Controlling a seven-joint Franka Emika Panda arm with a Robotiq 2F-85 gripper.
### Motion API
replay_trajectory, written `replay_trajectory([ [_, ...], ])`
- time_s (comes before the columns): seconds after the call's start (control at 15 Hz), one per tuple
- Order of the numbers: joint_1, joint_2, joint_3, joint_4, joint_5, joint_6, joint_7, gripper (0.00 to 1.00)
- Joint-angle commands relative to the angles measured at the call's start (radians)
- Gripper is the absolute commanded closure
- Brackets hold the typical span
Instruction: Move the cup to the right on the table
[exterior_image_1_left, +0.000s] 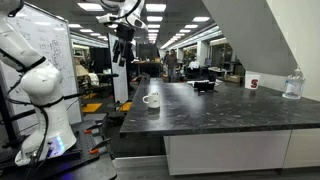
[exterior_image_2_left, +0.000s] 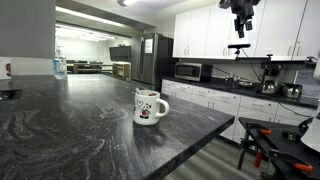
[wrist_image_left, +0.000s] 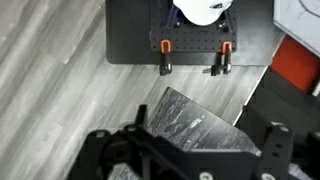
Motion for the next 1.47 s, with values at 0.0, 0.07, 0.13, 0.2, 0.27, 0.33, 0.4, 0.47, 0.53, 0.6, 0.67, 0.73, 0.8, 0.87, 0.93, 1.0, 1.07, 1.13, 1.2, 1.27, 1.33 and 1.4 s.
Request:
replay_trajectory([
  [0.0, -0.012, 0.003, 0.009, 0.002, 0.004, -0.001, -0.005, 0.0],
  [0.07, -0.012, 0.003, 0.009, 0.002, 0.004, -0.001, -0.005, 0.0],
  [0.13, -0.012, 0.003, 0.009, 0.002, 0.004, -0.001, -0.005, 0.0],
  [0.2, -0.012, 0.003, 0.009, 0.002, 0.004, -0.001, -0.005, 0.0],
  [0.27, -0.012, 0.003, 0.009, 0.002, 0.004, -0.001, -0.005, 0.0],
  [0.33, -0.012, 0.003, 0.009, 0.002, 0.004, -0.001, -0.005, 0.0],
  [0.4, -0.012, 0.003, 0.009, 0.002, 0.004, -0.001, -0.005, 0.0],
  [0.47, -0.012, 0.003, 0.009, 0.002, 0.004, -0.001, -0.005, 0.0],
  [0.53, -0.012, 0.003, 0.009, 0.002, 0.004, -0.001, -0.005, 0.0],
  [0.6, -0.012, 0.003, 0.009, 0.002, 0.004, -0.001, -0.005, 0.0],
  [0.67, -0.012, 0.003, 0.009, 0.002, 0.004, -0.001, -0.005, 0.0],
  [0.73, -0.012, 0.003, 0.009, 0.002, 0.004, -0.001, -0.005, 0.0],
  [0.8, -0.012, 0.003, 0.009, 0.002, 0.004, -0.001, -0.005, 0.0],
  [0.87, -0.012, 0.003, 0.009, 0.002, 0.004, -0.001, -0.005, 0.0],
  [0.93, -0.012, 0.003, 0.009, 0.002, 0.004, -0.001, -0.005, 0.0],
  [1.0, -0.012, 0.003, 0.009, 0.002, 0.004, -0.001, -0.005, 0.0],
  [1.07, -0.012, 0.003, 0.009, 0.002, 0.004, -0.001, -0.005, 0.0],
  [1.13, -0.012, 0.01, 0.006, 0.004, -0.002, 0.012, -0.011, 0.0],
  [1.2, -0.009, 0.022, 0.004, 0.008, -0.01, 0.028, -0.02, 0.0],
  [1.27, -0.006, 0.038, 0.001, 0.015, -0.018, 0.037, -0.037, 0.0],
  [1.33, 0.0, 0.064, -0.001, 0.025, -0.024, 0.052, -0.051, 0.0],
  [1.4, 0.004, 0.091, -0.001, 0.037, -0.027, 0.061, -0.066, 0.0],
])
